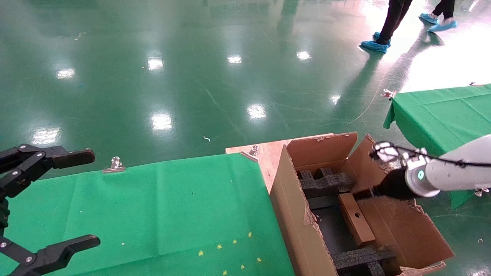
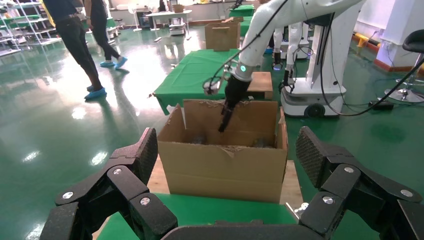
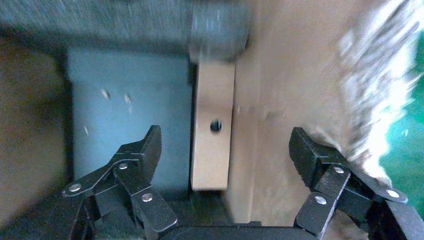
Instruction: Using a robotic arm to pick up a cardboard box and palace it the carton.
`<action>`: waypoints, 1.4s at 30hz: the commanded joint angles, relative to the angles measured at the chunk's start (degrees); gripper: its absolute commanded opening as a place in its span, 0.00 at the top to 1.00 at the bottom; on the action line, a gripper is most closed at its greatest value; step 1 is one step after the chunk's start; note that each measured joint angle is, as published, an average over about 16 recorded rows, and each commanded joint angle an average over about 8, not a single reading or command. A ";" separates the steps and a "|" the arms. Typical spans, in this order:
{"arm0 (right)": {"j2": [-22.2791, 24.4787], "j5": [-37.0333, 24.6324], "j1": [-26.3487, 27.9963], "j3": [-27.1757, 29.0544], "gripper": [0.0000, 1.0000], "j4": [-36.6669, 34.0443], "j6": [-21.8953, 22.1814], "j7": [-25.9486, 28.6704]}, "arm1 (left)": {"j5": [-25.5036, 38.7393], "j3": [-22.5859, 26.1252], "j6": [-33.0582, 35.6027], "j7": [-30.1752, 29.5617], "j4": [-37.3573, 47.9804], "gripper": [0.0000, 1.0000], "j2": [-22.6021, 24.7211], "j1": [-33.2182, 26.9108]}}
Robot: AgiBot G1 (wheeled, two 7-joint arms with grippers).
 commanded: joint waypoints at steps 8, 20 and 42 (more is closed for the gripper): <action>4.31 0.78 8.82 3.57 0.00 10.62 -1.95 0.44 | -0.01 0.01 -0.01 0.01 0.00 0.00 -0.01 0.00; 10.93 11.77 15.06 9.48 0.00 27.99 -5.26 -1.62 | -0.03 0.03 -0.02 0.02 0.00 0.00 -0.01 0.00; 10.15 18.46 10.38 17.21 0.00 28.86 -9.80 -9.40 | -0.04 0.04 -0.03 0.03 0.04 0.00 -0.03 -0.01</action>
